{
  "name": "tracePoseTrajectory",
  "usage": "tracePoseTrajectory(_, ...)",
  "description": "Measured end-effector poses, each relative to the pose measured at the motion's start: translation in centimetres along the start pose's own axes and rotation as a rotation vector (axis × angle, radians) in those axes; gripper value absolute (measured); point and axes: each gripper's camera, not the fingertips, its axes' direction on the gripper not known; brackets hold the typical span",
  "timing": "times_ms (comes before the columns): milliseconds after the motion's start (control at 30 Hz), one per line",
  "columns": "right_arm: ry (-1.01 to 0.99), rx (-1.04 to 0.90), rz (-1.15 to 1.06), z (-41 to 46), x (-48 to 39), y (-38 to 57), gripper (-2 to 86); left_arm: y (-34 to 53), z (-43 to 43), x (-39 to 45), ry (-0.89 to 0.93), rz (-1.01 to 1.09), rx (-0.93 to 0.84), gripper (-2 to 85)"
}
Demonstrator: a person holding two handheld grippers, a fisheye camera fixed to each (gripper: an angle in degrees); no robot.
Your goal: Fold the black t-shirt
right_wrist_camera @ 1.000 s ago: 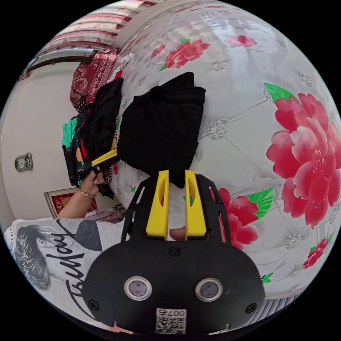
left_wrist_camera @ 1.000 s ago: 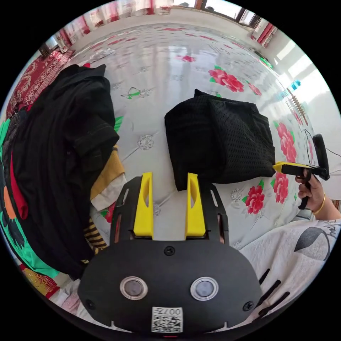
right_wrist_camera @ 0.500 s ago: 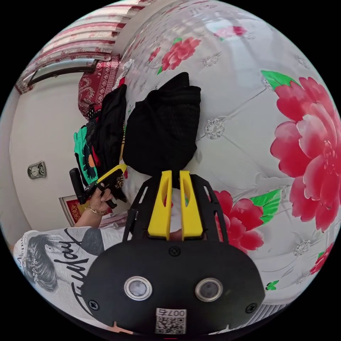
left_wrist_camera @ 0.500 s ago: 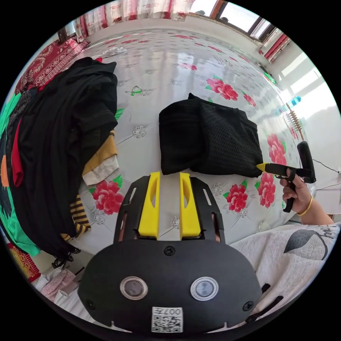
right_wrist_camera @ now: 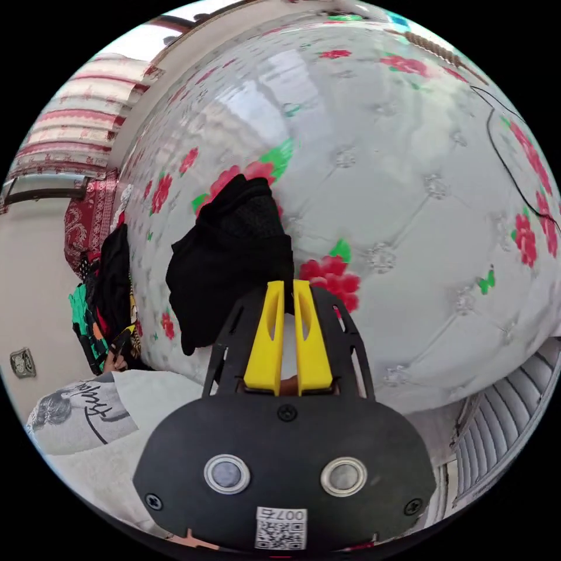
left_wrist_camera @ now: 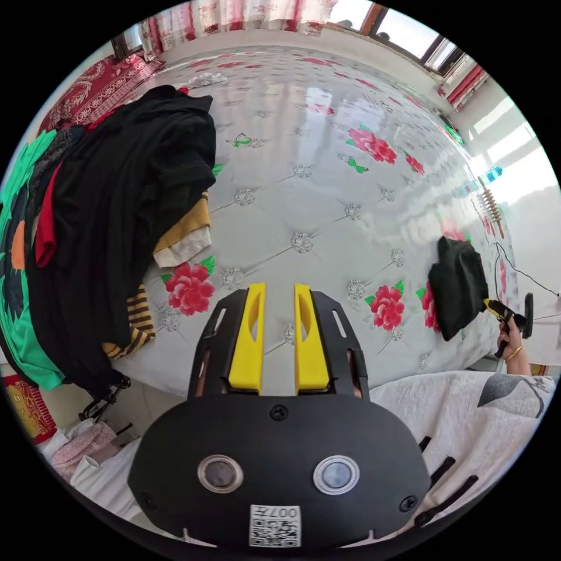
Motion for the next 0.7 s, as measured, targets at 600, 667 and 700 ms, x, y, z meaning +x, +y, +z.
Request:
tracePoseTrajectory(600, 0.070, -0.038, -0.446, 3.4, -27.9, 4.4, 1.3, -5.5, -17.2, -22.0, -0.570, -0.420, 0.320, 11.4)
tracePoseTrajectory(667, 0.027, -0.089, -0.537, 5.1, -32.6, 5.3, 0.7, -6.7, -15.9, -24.4, -0.584, -0.443, 0.207, 10.9)
tracePoseTrajectory(700, 0.002, -0.115, -0.582, 5.7, -35.2, 5.8, 0.4, -7.0, -15.1, -25.8, -0.572, -0.471, 0.140, 9.1)
